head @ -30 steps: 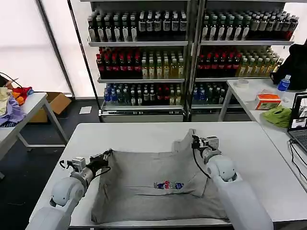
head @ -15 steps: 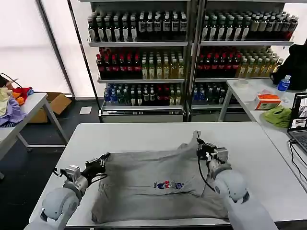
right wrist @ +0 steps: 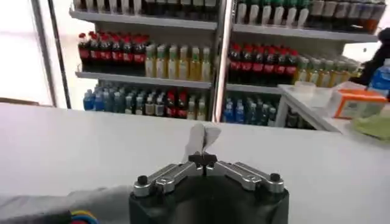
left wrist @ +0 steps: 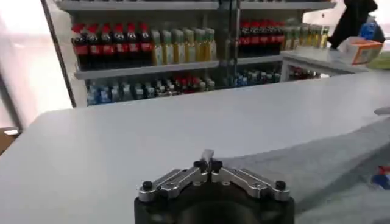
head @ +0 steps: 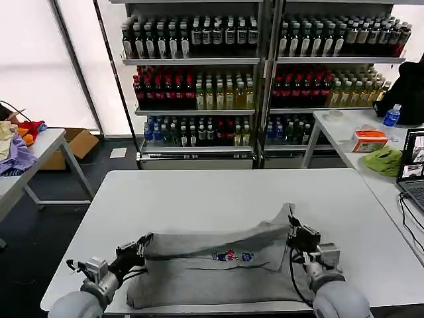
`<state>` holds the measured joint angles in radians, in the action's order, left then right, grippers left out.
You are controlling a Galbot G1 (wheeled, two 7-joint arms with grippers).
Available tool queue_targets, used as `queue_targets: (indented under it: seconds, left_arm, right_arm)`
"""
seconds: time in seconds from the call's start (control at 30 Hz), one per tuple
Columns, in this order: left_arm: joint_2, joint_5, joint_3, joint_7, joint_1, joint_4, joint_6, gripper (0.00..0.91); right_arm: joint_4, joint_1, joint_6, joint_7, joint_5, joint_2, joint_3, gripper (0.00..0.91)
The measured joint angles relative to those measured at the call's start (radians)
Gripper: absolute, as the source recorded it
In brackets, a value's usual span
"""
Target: Fold and organize the clothes.
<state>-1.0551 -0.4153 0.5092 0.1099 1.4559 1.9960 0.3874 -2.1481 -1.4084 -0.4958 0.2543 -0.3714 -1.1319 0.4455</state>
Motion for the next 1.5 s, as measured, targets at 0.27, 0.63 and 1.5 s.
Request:
queue_targets:
  seconds: [0.27, 0.63, 1.5]
  left_arm:
    - [-0.006, 0.025, 0.011, 0.009, 0.042, -0.003, -0.008, 0.01]
    - [-0.012, 0.044, 0.007, 0.019, 0.049, -0.027, -0.012, 0.01]
    - [-0.008, 0.068, 0.016, 0.025, 0.046, -0.059, -0.026, 0.907]
  right_arm:
    - [-0.01, -0.087, 0.021, 0.023, 0.033, 0.0, 0.012, 0.0]
    - [-0.01, -0.157, 0.037, 0.038, 0.063, -0.003, 0.009, 0.0]
    - [-0.065, -0.312, 0.086, 0.069, 0.143, 0.014, 0.009, 0.0]
